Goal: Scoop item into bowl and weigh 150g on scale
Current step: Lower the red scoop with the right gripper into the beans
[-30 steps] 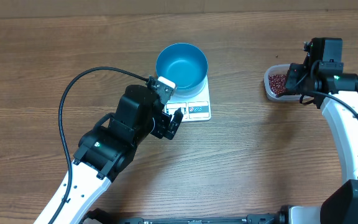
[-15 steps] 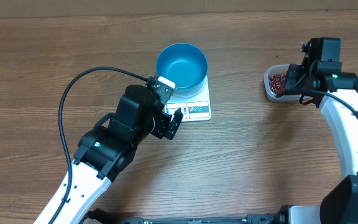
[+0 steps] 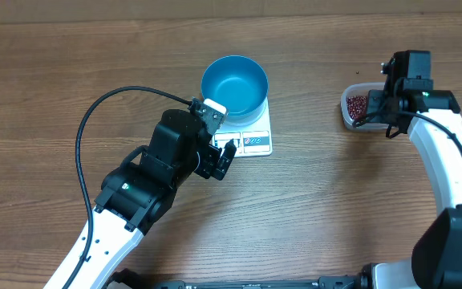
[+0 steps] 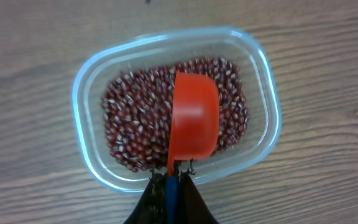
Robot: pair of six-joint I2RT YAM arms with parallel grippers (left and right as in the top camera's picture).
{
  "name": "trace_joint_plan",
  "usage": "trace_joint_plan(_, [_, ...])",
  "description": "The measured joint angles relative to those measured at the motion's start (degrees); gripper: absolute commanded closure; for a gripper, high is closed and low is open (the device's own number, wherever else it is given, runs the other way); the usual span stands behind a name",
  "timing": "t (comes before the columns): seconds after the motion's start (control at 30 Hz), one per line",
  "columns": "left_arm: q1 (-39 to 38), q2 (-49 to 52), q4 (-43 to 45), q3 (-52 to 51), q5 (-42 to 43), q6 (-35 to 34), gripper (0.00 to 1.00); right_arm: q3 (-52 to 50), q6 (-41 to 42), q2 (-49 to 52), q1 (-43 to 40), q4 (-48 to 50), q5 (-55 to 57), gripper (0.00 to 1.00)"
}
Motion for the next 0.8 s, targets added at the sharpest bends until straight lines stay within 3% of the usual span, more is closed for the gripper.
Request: trace_joint_plan(0.8, [0.0, 0.0, 0.0, 0.0, 0.0, 0.0, 0.00, 0.0, -0.8, 1.4, 0.0, -0.3, 0.4, 0.96])
